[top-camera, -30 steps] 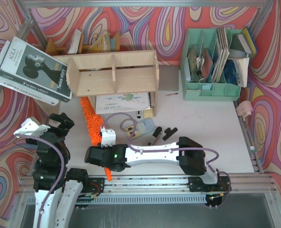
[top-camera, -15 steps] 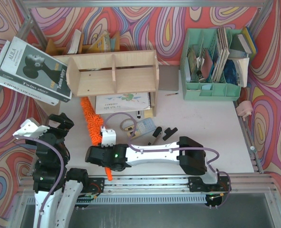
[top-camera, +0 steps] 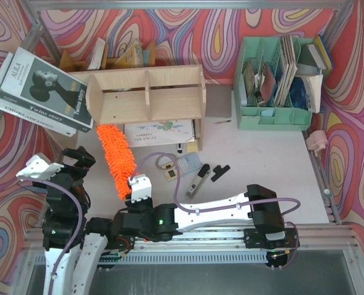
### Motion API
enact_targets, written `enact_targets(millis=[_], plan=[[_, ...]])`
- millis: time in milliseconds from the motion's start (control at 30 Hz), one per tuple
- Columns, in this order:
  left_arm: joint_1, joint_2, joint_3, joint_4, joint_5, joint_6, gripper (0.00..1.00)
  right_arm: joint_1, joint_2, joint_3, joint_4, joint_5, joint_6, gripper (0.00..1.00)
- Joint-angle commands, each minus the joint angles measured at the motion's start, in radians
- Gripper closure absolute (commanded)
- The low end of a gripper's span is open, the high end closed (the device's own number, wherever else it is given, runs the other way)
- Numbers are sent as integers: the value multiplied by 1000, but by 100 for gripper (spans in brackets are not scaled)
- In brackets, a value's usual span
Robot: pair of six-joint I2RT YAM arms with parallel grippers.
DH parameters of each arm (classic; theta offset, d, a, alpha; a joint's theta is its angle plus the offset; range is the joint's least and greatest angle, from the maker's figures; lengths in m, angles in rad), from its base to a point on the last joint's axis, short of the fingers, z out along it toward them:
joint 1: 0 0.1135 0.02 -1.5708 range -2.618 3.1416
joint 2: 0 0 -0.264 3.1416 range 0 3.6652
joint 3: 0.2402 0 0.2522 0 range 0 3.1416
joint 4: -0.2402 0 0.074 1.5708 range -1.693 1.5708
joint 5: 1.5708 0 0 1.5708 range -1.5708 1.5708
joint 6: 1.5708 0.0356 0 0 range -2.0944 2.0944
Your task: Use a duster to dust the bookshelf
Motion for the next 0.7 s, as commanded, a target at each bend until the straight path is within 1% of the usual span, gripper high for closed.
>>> enact_targets(millis=[0,67,200,300,367,500,667], plan=[[5,-12,-7,13,-2,-2,2,28,-78,-39,135,241,-90,100],[4,-12,-7,13,-3,-2,2,41,-86,-55,182,255,-133,100],[4,-10,-6,12,0,-2,2,40,-78,-63,213,221,-180,100],[5,-10,-7,12,-1,-2,2,36,-61,-43,182,188,-198,100],[5,-10,-7,11,-3,-2,2,14,-54,-36,182,97,-244,100],[4,-10,-7,12,-4,-2,2,-38,-49,-32,153,-60,-258,100],[4,-11,-7,10,-7,-3,2,-47,-64,-34,190,-114,-377,100]])
